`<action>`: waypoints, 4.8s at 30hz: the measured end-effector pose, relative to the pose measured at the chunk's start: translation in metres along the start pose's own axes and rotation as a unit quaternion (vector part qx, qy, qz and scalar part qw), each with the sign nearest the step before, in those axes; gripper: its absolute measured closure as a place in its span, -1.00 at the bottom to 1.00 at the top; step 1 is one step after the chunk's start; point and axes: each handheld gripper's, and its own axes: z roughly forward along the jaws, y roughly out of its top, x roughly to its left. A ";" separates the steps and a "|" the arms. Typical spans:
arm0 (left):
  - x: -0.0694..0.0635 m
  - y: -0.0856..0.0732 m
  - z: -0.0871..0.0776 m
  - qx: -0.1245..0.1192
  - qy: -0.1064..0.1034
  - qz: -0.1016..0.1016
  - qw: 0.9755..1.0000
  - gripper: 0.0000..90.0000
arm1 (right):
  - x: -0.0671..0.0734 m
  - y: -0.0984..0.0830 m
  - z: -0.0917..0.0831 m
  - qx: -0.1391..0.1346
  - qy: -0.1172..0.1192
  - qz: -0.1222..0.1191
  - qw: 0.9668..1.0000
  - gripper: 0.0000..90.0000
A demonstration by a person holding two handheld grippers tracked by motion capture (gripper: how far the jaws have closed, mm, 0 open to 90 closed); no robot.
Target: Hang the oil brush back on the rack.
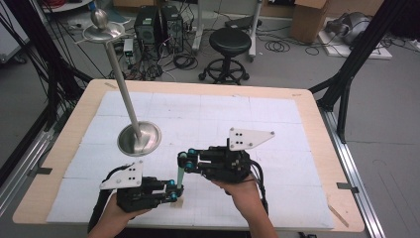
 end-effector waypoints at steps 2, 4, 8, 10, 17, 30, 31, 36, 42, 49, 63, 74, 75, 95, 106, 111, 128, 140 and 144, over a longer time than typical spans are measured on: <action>0.001 0.001 -0.001 0.001 0.030 -0.001 1.000 0.88 | 0.002 0.000 -0.001 -0.010 -0.047 0.003 0.999 0.19; 0.001 0.001 -0.002 -0.002 0.042 -0.005 0.999 0.88 | 0.003 0.000 -0.001 -0.011 -0.086 0.004 0.996 0.09; 0.002 0.003 -0.004 0.001 0.106 -0.012 0.994 0.88 | 0.009 -0.002 0.000 -0.001 -0.152 -0.009 0.988 -0.02; 0.002 0.003 -0.003 0.005 0.133 -0.011 0.991 0.88 | 0.012 -0.004 0.004 0.008 -0.186 -0.015 0.982 -0.03; -0.004 0.006 0.005 0.019 0.196 0.003 0.980 0.88 | 0.017 -0.007 0.018 0.025 -0.235 -0.008 0.972 0.06; -0.011 0.009 0.021 0.039 0.231 0.021 0.972 0.88 | 0.018 -0.003 0.023 0.024 -0.254 0.002 0.967 0.33; -0.012 0.008 0.022 0.037 0.234 0.022 0.971 0.88 | 0.018 -0.003 0.023 0.025 -0.253 0.003 0.967 0.42; -0.013 0.008 0.021 0.037 0.232 0.026 0.972 0.88 | 0.017 -0.002 0.021 0.022 -0.239 0.009 0.971 0.67; -0.013 0.008 0.020 0.031 0.217 0.024 0.975 0.88 | 0.017 -0.001 0.020 0.022 -0.215 0.008 0.976 0.71; -0.009 0.008 0.013 0.022 0.156 0.021 0.987 0.84 | 0.016 0.001 0.014 0.019 -0.179 0.006 0.984 0.72; 0.008 0.011 -0.006 -0.021 -0.007 -0.006 1.000 0.27 | 0.006 0.005 0.002 0.018 -0.023 -0.013 0.999 0.72; 0.006 0.008 -0.002 -0.009 -0.067 -0.002 0.998 0.53 | -0.004 0.003 0.004 0.013 0.063 -0.015 0.998 0.72; 0.006 0.008 -0.002 -0.009 -0.070 -0.003 0.998 0.57 | -0.004 0.003 0.005 0.015 0.069 -0.014 0.997 0.72; 0.004 0.009 -0.004 -0.002 0.053 -0.009 0.999 0.83 | 0.003 0.000 0.005 -0.005 -0.066 0.006 0.998 -0.07; -0.004 0.009 0.005 0.016 0.151 0.003 0.988 0.83 | 0.013 -0.002 0.019 0.019 -0.142 0.013 0.990 0.15; -0.006 0.009 0.006 0.018 0.162 0.010 0.987 0.83 | 0.016 0.000 0.021 0.028 -0.166 0.015 0.986 0.51; -0.004 0.011 0.006 0.007 0.077 0.006 0.997 0.44 | 0.014 0.003 0.010 0.018 -0.118 0.026 0.993 0.70; 0.000 0.010 0.001 -0.004 -0.041 -0.009 0.999 0.41 | 0.005 0.005 0.000 0.026 0.039 -0.021 0.999 0.70; -0.001 0.009 0.002 0.002 -0.051 -0.007 0.999 0.44 | 0.002 0.004 0.001 0.024 0.062 -0.024 0.998 0.70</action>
